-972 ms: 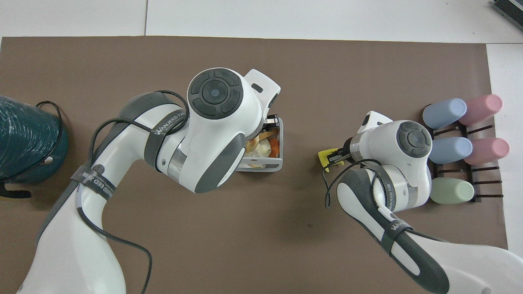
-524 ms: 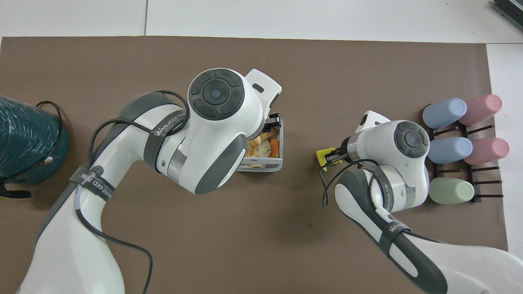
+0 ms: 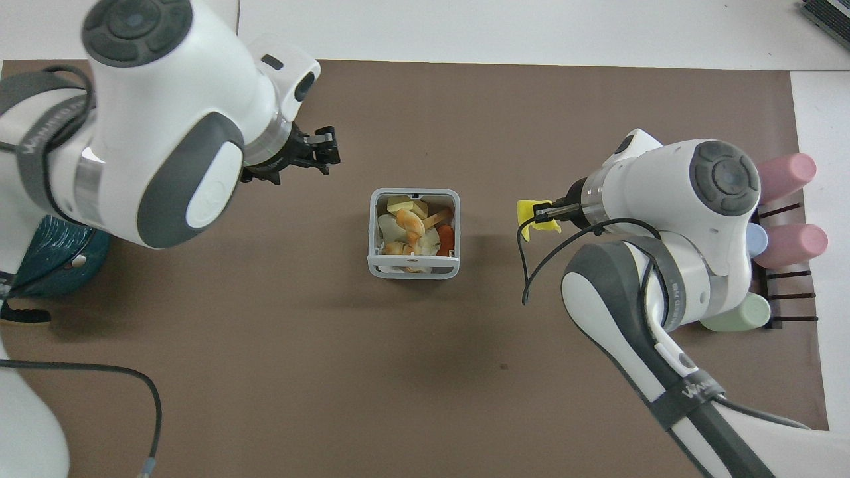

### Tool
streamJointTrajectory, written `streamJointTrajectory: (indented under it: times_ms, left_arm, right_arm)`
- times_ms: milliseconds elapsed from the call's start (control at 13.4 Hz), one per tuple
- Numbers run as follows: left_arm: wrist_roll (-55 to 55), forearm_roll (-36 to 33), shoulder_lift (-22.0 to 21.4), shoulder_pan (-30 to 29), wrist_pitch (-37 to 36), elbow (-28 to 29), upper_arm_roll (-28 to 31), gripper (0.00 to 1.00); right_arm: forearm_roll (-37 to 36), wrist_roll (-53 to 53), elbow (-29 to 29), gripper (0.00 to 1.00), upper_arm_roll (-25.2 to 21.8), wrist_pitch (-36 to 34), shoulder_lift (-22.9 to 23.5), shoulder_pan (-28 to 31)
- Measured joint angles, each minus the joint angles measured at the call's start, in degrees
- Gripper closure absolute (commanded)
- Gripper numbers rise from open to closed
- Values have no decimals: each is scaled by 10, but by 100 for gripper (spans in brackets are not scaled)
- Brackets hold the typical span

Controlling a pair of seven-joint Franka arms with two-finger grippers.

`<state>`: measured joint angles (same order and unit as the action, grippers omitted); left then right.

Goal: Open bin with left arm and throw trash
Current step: 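Carry the sponge over the bin and open the right gripper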

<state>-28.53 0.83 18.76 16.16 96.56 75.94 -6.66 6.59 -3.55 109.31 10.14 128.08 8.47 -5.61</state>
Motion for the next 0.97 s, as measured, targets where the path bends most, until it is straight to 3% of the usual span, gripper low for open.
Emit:
streamJointTrajectory:
  times_ms: [224,524,972]
  left_arm:
    - [113,0,-24,-66,-58,-7,0,30]
    - [257,-1,-55,-136,-106,-8,2,29]
    - [293,-20,-94,-146,-140,3,-6,27]
  right_arm:
    - [2,-57,-46,100,3,-9,3,-16]
    - [3,-155,-56,100,5,19,10,-95]
    - [3,-211,-57,100,5,46,43,-151]
